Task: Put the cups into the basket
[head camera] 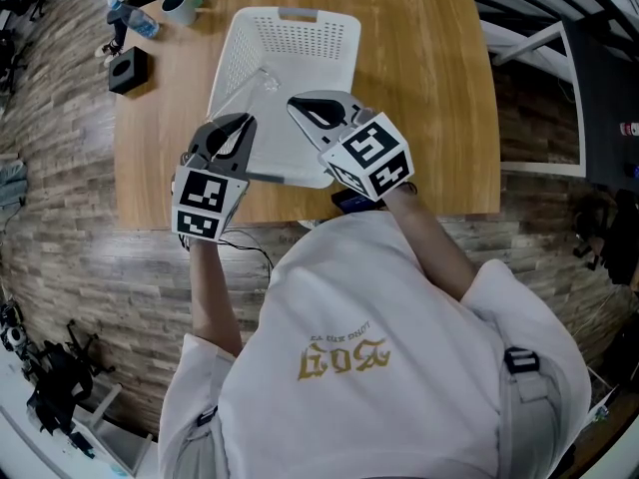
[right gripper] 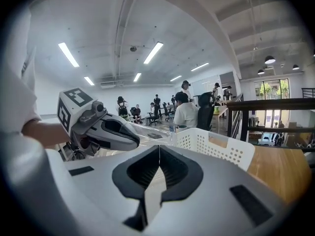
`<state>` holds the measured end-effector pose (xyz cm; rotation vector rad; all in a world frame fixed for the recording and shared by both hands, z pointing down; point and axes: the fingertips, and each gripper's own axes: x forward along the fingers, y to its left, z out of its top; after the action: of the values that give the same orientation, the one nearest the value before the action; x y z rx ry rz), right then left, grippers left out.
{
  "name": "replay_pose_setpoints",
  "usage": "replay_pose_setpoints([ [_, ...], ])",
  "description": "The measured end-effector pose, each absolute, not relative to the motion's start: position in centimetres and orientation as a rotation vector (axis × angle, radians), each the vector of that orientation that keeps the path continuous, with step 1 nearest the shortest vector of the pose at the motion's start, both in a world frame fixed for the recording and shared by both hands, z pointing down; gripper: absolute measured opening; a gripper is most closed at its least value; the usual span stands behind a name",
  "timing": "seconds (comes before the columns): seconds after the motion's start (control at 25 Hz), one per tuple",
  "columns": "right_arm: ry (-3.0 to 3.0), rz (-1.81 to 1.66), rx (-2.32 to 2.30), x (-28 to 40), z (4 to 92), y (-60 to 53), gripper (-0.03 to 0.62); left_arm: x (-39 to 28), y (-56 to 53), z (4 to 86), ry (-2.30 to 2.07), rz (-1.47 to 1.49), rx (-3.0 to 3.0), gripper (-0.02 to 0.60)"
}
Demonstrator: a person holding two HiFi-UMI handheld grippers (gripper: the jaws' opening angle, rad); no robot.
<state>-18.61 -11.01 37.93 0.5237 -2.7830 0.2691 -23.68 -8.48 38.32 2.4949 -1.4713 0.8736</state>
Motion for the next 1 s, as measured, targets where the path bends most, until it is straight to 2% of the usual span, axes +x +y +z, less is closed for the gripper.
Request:
replay_pose_setpoints([
  [1.0,-2.575,0.257,0.372,-20.8,41.5,-10.7,0.011,-24.2,-9.4,42.3,-1.272,1.21,2.39,0.025],
])
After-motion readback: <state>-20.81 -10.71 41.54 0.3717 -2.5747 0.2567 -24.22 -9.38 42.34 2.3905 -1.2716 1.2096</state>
